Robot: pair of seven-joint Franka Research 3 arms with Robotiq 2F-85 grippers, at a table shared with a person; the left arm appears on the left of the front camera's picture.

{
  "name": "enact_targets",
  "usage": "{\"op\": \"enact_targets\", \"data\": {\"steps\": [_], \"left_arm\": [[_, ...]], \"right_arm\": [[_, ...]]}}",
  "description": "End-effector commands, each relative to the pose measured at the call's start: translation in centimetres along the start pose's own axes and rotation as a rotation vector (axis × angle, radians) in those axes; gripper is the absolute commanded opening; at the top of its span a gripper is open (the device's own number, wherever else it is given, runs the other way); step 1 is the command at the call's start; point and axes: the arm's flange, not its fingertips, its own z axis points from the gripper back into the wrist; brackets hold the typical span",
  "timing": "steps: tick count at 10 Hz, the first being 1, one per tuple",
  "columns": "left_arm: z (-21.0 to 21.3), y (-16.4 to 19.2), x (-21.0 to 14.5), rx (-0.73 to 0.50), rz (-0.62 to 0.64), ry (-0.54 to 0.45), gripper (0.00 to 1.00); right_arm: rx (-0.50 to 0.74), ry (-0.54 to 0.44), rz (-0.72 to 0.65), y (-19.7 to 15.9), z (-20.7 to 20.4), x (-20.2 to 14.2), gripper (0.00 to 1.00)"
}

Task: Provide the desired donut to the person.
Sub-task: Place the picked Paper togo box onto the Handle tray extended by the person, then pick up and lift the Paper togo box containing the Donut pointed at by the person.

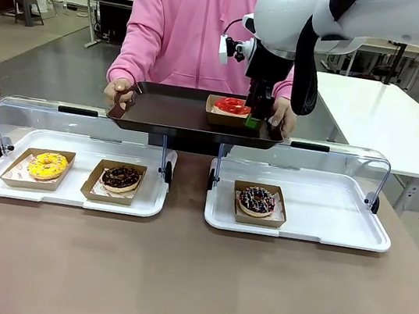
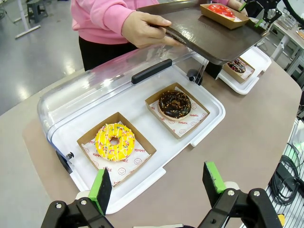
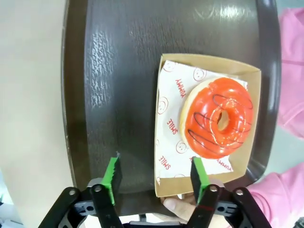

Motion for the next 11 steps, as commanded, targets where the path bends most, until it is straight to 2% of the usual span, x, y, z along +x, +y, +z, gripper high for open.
{"op": "enact_targets", "data": {"steps": [1,5,6,7,11], "left_arm": [[0.0,0.4,-0.2,-0.011,-0.017,-0.017,1.0],[0.0,0.4,-0.2,-0.011,-0.017,-0.017,1.0],[0.0,0.4,-0.2,-0.011,-0.017,-0.017,1.0],[0.0,0.4,-0.2,-0.011,-0.017,-0.017,1.0],[0.0,0.4,-0.2,-0.011,-0.017,-0.017,1.0]], "right_arm": [[0.017,-0.019,0.025,0.1,0.5,0.0,1.0],[0.006,-0.084,-0.004,-0.5,2.7,-0.6,1.0],[0.144,-0.09,-0.015,-0.8,3.7,-1.2,1.0],[-0.011,-0.045,0.001,-0.2,2.0,0.2,1.0],[-0.011,-0.045,0.001,-0.2,2.0,0.2,1.0]]}}
